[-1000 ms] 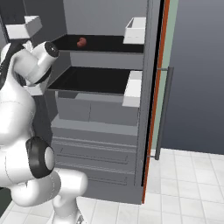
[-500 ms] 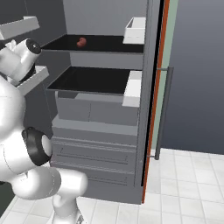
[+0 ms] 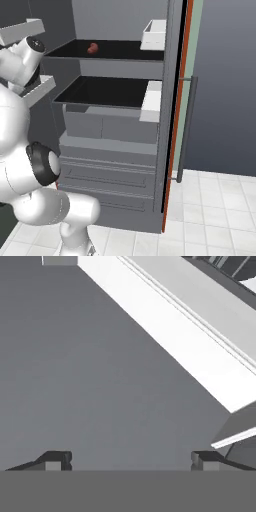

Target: Move the hot dog bun to the plate on the dining table and place the condiment next to that plate. Then navigate to the fridge and take the sausage and place it on the plate as well.

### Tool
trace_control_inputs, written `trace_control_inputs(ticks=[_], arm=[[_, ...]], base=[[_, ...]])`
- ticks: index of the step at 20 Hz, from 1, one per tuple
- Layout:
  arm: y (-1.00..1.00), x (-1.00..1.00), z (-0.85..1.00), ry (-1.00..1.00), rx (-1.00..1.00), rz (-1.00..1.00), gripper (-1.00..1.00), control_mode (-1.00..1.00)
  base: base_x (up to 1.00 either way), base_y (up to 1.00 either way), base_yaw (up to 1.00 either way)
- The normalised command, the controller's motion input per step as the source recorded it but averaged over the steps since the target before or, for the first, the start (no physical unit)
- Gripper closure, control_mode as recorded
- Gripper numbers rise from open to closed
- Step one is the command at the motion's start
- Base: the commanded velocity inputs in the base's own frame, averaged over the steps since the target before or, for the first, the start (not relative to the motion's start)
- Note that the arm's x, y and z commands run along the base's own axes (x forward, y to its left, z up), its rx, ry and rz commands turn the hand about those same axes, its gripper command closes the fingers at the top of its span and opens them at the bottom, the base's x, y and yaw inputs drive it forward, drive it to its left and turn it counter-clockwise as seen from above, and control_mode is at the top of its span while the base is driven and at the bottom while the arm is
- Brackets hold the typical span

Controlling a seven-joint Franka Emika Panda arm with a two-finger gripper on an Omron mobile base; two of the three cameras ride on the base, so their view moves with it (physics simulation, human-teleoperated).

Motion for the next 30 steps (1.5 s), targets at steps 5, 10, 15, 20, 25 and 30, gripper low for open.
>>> trace_control_inputs(ticks=[5, 10, 15, 20, 25, 30], arm=[[-0.66, -0.39, 0.0, -0.22, -0.12, 0.0, -1.0, -1.0], [-0.86, -0.4, 0.0, -0.17, -0.14, 0.0, -1.0, -1.0], [-0.94, -0.43, 0.0, -0.13, -0.13, 0.0, -1.0, -1.0], [-0.92, -0.61, 0.0, -0.21, -0.23, 0.0, -1.0, -1.0], [-0.63, -0.76, -0.06, -0.2, -0.31, 0.07, -1.0, -1.0], [-0.51, -0.88, 0.0, -0.12, -0.27, 0.08, -1.0, -1.0]], base=[[0.0, 0.0, 0.0], [0.0, 0.0, 0.0], [0.0, 0.0, 0.0], [0.0, 0.0, 0.0], [0.0, 0.0, 0.0], [0.0, 0.0, 0.0]])
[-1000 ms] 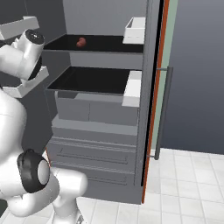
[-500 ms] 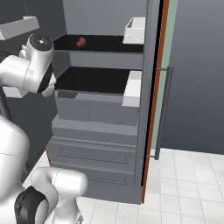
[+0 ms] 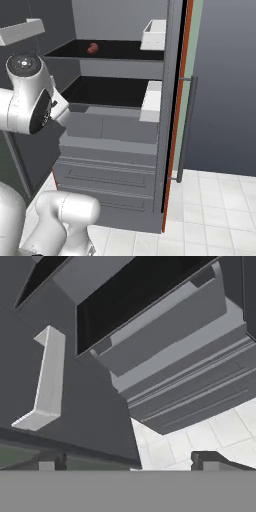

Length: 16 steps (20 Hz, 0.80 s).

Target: Move the hot dog bun to the plate on the dining table and place the condiment next to that plate. Then navigate to the fridge and take the sausage and place it on the plate as well.

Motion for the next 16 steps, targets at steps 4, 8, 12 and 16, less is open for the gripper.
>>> trace_control_inputs(ticks=[4, 8, 12, 16], arm=[[-0.39, -0.98, 0.0, -0.08, -0.23, 0.08, -1.0, -1.0], [-0.28, -1.0, -0.02, -0.05, -0.2, 0.06, -1.0, -1.0], [-0.19, -0.84, -0.18, 0.0, -0.15, 0.03, -1.0, -1.0], [0.0, -0.17, -0.08, 0.0, -0.05, 0.0, -1.0, -1.0]], base=[[0.0, 0.0, 0.0], [0.0, 0.0, 0.0], [0.0, 0.0, 0.0], [0.0, 0.0, 0.0]])
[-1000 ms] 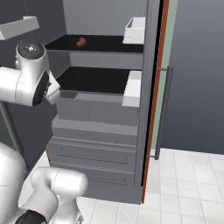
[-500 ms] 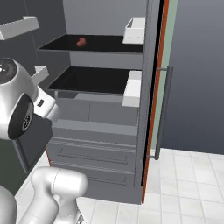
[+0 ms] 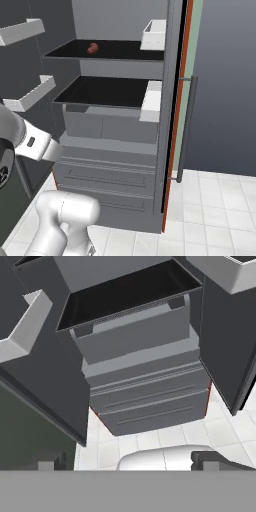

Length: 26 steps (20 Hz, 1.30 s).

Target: Move the hot dog bun to the plate on the dining table and place the condiment next to that plate. Then navigate to the fridge and take the sausage and place it on the plate as well.

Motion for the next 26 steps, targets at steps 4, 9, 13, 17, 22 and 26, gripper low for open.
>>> trace_control_inputs(ticks=[4, 9, 13, 17, 22, 26], arm=[[0.0, 0.11, -0.04, 0.0, 0.0, 0.0, -1.0, -1.0], [0.0, 0.31, -0.03, 0.02, 0.0, 0.0, -1.0, -1.0], [0.0, 0.12, 0.0, 0.01, 0.0, 0.0, -1.0, 1.0], [0.0, 0.0, 0.0, 0.0, 0.0, 0.0, -1.0, 1.0], [0.0, 0.0, 0.0, 0.0, 0.0, 0.0, -1.0, 1.0], [0.0, 0.0, 0.0, 0.0, 0.0, 0.0, -1.0, 1.0]], base=[[0.0, 0.0, 0.0], [0.0, 0.0, 0.0], [0.51, 0.0, 0.01], [0.82, 0.0, 0.01], [0.71, 0.02, 0.02], [0.66, 0.05, 0.04]])
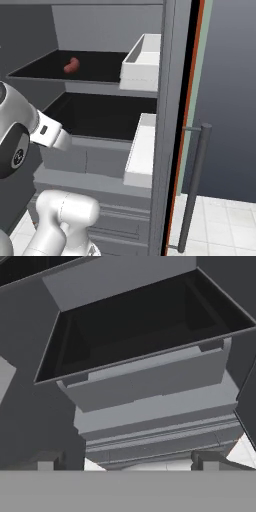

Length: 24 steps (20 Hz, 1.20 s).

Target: Move the hot dog bun to the plate on the dining table and place the condiment next to that plate. Then navigate to the fridge and take the sausage and place it on the plate as well.

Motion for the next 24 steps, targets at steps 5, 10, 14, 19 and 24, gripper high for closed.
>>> trace_control_inputs(ticks=[5, 10, 14, 19, 24], arm=[[0.0, 0.0, 0.0, 0.0, 0.0, 0.0, -1.0, 1.0], [0.0, 0.0, 0.0, 0.0, 0.0, 0.0, -1.0, 1.0], [0.06, 0.0, 0.73, -0.42, -0.15, 0.09, -1.0, -1.0], [0.07, 0.13, 0.82, -0.4, -0.18, 0.09, -1.0, -1.0], [0.14, 0.46, 0.47, -0.18, -0.1, 0.03, -1.0, -1.0]], base=[[0.68, 0.06, 0.01], [0.34, 0.0, 0.0], [0.0, 0.0, 0.0], [0.0, 0.0, 0.0], [0.0, 0.0, 0.0]])
